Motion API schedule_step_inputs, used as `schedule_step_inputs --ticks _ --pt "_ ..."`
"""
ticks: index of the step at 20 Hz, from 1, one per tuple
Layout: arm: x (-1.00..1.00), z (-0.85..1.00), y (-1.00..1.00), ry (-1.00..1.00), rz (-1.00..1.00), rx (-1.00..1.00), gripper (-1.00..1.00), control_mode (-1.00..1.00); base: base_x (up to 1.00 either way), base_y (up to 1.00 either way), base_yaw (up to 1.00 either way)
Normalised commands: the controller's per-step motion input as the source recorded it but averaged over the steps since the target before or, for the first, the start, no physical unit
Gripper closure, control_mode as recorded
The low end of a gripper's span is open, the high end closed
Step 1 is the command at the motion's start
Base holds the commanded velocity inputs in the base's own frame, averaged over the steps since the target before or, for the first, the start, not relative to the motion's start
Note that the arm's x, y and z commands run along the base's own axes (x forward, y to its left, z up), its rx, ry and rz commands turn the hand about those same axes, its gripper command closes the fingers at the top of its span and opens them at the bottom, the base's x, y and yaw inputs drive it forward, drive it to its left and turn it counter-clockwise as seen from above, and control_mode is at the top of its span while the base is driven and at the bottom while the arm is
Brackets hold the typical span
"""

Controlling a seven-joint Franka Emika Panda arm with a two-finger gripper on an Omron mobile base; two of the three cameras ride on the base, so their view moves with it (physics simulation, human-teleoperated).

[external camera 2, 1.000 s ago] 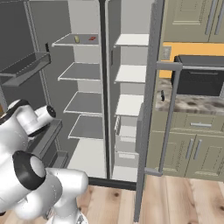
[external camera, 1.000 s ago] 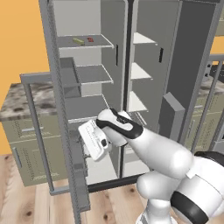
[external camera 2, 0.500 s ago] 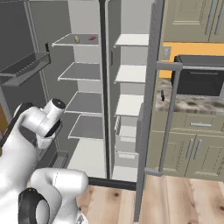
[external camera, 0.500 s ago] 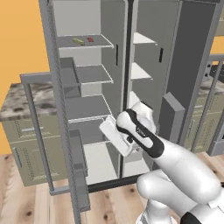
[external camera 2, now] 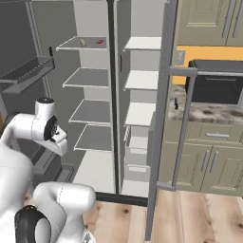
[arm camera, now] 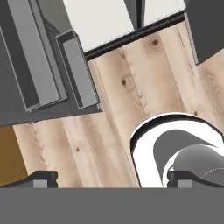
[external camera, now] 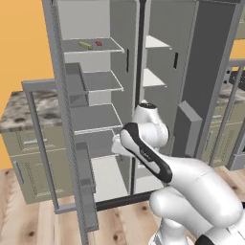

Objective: Retrieve the butter from the fridge and place it on a plate on the dining table. Then retrieve the butter knife by the fridge and place it near the plate.

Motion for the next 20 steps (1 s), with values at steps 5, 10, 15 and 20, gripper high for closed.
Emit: schedule_step_inputs --ticks 5,10,15,20 --pt "-0.08 0.15 -0.48 -0.16 0.57 -0.18 -1.0 -1.0 0.0 0.0 0.0" --pt "-0.19 0.39 -0.63 -0.21 0.28 0.06 -1.0 -1.0 0.0 0.0 0.0" --pt "-0.15 0.03 -0.68 -0.17 0.18 -0.01 -1.0 -1.0 0.0 0.0 0.0" --pt "-0.17 0.14 -0.47 0.0 -0.04 -0.04 -1.0 -1.0 0.0 0.0 0.0"
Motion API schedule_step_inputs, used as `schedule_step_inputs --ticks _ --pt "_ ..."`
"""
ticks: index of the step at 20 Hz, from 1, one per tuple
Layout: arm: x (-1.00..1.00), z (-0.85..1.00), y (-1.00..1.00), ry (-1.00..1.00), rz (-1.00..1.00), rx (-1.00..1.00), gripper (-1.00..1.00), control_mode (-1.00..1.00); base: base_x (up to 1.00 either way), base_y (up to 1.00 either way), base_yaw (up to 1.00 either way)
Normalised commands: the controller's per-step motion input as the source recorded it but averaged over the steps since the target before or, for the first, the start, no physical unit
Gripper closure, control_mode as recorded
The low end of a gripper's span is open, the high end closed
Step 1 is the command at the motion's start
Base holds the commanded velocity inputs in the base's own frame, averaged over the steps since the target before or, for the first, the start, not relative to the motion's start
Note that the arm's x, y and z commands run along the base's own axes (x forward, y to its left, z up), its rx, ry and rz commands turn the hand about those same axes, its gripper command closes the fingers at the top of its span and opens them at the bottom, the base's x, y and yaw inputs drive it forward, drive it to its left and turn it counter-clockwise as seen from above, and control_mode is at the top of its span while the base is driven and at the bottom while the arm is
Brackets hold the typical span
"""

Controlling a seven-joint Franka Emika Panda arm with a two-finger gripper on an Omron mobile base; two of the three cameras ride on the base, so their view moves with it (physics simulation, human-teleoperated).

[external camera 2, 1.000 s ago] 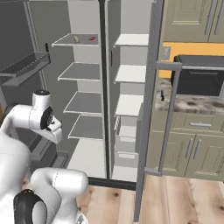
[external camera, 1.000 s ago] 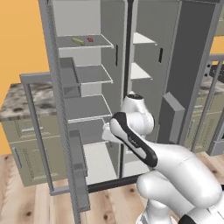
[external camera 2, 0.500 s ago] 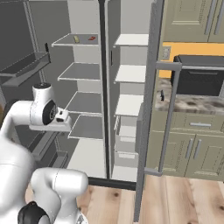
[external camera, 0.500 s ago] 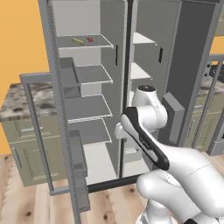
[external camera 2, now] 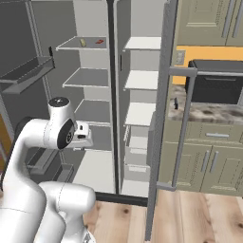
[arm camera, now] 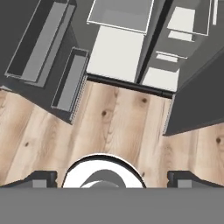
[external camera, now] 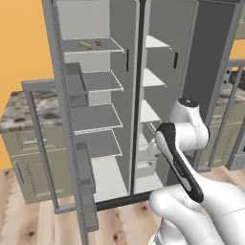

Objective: Retrieve the butter from the fridge and place it on a plate on the dining table. Then retrieve the butter knife by the fridge and place it near the plate.

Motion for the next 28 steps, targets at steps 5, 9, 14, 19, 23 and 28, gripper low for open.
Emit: schedule_step_inputs --ticks 5,9,14,19,23,28 --pt "-0.05 0.02 -0.09 0.08 -0.2 0.0 -1.0 -1.0 0.0 0.0 0.0" --pt "0.02 0.0 0.0 0.03 -0.03 0.0 -1.0 -1.0 0.0 0.0 0.0" --pt "0.0 0.0 0.0 0.0 0.0 0.0 -1.0 -1.0 0.0 0.0 0.0" --pt "0.03 0.0 0.19 0.0 0.05 0.0 -1.0 1.0 0.02 0.01 0.01" --pt "0.0 0.0 0.0 0.0 0.0 0.0 -1.0 1.0 0.24 0.32 0.21" --pt "0.0 0.0 0.0 0.0 0.0 0.0 -1.0 1.0 0.29 -0.05 0.3"
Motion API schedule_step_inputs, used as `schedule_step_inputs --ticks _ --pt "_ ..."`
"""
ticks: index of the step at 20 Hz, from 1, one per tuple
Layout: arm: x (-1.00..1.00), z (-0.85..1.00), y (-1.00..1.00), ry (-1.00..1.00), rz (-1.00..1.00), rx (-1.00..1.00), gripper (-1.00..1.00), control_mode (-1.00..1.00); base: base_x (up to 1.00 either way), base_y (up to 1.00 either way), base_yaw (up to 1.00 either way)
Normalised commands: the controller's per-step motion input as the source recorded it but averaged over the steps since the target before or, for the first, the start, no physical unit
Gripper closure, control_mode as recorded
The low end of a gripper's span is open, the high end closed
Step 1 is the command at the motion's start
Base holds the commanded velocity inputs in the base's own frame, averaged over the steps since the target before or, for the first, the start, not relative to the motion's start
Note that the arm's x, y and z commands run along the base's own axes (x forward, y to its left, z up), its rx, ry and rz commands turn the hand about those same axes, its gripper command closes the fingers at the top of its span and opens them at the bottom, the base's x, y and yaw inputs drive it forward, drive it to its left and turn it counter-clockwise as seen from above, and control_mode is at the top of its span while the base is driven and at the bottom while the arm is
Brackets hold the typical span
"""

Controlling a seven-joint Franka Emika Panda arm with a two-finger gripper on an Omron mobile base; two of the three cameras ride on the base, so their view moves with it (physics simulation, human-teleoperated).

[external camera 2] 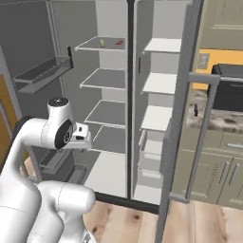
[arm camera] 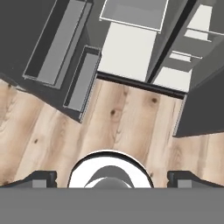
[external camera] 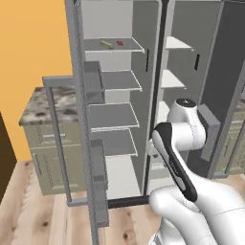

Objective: Retrieve the butter from the fridge and place it on a plate on the dining table. Then retrieve the butter knife by the fridge and place it near the plate.

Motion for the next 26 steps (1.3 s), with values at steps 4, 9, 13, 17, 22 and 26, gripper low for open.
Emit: schedule_step_inputs --ticks 4,9,13,17,22,26 --pt "0.0 0.0 0.0 0.0 0.0 0.0 -1.0 1.0 0.51 -0.42 0.17" --pt "0.0 0.0 0.0 0.0 0.0 0.0 -1.0 1.0 0.7 -0.28 0.13" --pt "0.0 0.0 0.0 0.0 0.0 0.0 -1.0 1.0 0.64 -0.19 0.12" --pt "0.0 0.0 0.0 0.0 0.0 0.0 -1.0 1.0 0.48 -0.08 0.01" --pt "0.0 0.0 0.0 0.0 0.0 0.0 -1.0 1.0 0.45 0.01 0.04" --pt "0.0 0.0 0.0 0.0 0.0 0.0 -1.0 1.0 0.41 -0.06 0.22"
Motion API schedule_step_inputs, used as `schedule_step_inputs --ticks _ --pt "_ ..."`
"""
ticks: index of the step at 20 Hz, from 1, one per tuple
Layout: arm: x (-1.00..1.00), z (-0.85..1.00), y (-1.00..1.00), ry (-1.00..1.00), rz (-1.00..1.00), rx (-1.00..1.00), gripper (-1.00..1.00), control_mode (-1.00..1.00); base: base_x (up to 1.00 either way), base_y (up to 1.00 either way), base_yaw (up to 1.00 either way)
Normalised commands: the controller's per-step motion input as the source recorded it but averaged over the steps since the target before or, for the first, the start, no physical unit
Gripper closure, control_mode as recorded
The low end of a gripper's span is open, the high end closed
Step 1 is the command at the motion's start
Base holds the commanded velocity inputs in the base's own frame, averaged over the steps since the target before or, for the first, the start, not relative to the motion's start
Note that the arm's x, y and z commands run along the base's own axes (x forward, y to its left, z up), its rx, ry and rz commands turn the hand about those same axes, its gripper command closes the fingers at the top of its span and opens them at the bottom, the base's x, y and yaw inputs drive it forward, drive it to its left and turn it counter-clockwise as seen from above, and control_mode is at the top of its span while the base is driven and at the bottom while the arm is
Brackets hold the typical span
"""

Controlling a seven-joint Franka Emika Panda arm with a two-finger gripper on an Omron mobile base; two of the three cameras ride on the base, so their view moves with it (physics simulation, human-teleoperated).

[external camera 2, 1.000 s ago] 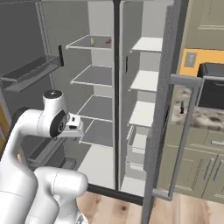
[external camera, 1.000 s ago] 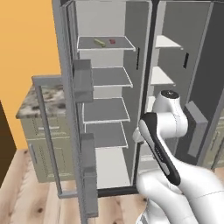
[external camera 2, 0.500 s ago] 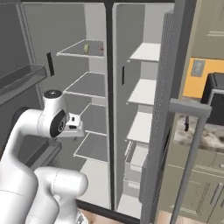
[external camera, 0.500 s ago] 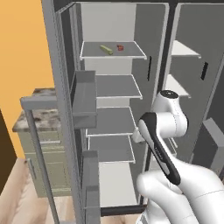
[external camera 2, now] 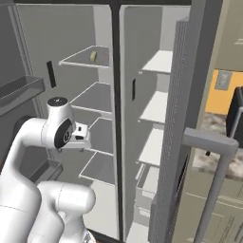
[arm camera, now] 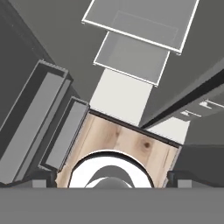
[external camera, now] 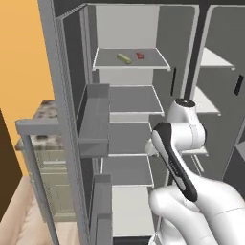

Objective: Retrieve the butter from the fridge and place it on a plate on the dining table. Then retrieve the butter knife by the fridge and place it near the plate.

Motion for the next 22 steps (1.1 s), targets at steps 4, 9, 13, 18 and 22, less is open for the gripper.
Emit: schedule_step_inputs --ticks 4,9,13,18,22 --pt "0.0 0.0 0.0 0.0 0.0 0.0 -1.0 1.0 0.4 -0.06 0.23" --pt "0.0 0.0 0.0 0.0 0.0 0.0 -1.0 1.0 0.57 -0.07 0.23" --pt "0.0 0.0 0.0 0.0 0.0 0.0 -1.0 1.0 0.53 -0.19 0.13" --pt "0.0 0.0 0.0 0.0 0.0 0.0 -1.0 1.0 0.45 -0.1 0.09" --pt "0.0 0.0 0.0 0.0 0.0 0.0 -1.0 1.0 0.08 -0.02 0.01"
